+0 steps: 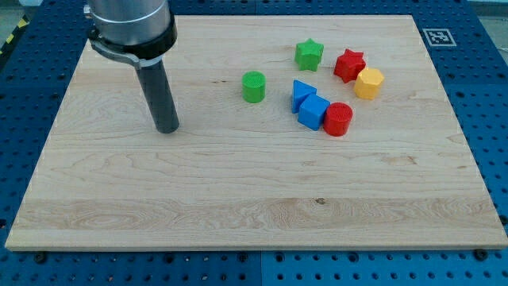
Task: Place your arm at the right center of the board
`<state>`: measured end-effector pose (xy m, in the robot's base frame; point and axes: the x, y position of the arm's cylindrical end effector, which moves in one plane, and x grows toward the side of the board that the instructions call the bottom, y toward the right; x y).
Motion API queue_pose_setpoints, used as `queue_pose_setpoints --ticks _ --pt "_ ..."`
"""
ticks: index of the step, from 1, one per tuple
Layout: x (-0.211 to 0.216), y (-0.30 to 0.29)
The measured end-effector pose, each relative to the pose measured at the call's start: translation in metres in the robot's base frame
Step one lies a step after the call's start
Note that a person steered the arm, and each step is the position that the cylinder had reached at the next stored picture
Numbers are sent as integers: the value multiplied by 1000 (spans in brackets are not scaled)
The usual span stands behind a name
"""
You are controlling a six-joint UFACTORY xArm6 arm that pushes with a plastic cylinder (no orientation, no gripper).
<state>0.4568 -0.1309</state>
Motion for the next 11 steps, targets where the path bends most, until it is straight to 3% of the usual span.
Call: queue_pose_setpoints --ticks 4,11 --pt "33 68" --pt "35 96"
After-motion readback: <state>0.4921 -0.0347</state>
